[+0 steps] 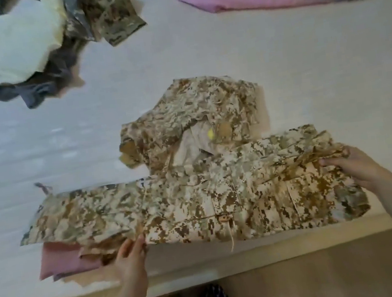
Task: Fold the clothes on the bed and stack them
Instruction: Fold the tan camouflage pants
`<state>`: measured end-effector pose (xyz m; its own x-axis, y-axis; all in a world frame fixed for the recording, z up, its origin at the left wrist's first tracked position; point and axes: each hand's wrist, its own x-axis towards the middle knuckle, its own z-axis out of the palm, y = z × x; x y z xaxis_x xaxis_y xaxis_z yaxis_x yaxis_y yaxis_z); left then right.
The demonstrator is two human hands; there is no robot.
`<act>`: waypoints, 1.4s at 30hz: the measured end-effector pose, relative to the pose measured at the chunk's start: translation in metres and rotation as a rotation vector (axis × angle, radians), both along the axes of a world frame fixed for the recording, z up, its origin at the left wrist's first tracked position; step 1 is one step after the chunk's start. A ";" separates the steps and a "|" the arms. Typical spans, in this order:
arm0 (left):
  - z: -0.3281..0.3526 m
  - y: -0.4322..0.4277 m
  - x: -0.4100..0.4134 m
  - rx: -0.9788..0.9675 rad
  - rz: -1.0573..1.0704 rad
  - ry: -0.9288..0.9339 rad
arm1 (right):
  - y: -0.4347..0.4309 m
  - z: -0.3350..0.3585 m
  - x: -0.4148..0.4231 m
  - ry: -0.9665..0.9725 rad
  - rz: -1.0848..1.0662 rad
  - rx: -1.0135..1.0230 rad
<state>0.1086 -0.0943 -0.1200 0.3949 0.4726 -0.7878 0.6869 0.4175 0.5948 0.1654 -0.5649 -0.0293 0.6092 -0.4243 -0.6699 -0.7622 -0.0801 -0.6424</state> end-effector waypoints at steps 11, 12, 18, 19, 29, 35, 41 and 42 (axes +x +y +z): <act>-0.069 -0.114 -0.036 -0.247 -0.352 0.203 | -0.144 -0.049 -0.007 0.181 -0.087 -0.611; -0.071 -0.124 -0.031 -0.300 -0.341 0.216 | -0.139 -0.055 -0.007 0.224 -0.112 -0.699; -0.096 -0.106 -0.025 -0.462 0.067 0.252 | 0.026 -0.122 -0.064 0.142 -0.096 -0.563; -0.097 -0.093 -0.023 -0.440 0.173 0.240 | 0.059 -0.135 -0.082 0.157 -0.148 -0.424; -0.053 -0.027 0.003 -0.437 0.300 -0.055 | 0.179 -0.189 -0.110 0.229 -0.778 0.721; -0.017 0.025 -0.012 -0.308 -0.083 -0.473 | 0.170 -0.179 -0.115 0.196 -0.839 0.755; -0.030 0.061 -0.010 -0.202 0.122 -0.250 | 0.186 -0.174 -0.124 0.238 -0.703 0.752; -0.035 0.069 -0.019 -0.165 0.193 -0.139 | 0.190 -0.173 -0.126 0.304 -0.624 0.698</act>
<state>0.0892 -0.0254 -0.1546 0.4200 0.4195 -0.8048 0.5016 0.6317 0.5910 0.0393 -0.3752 -0.2028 0.1702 -0.0609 -0.9835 -0.6792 0.7159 -0.1619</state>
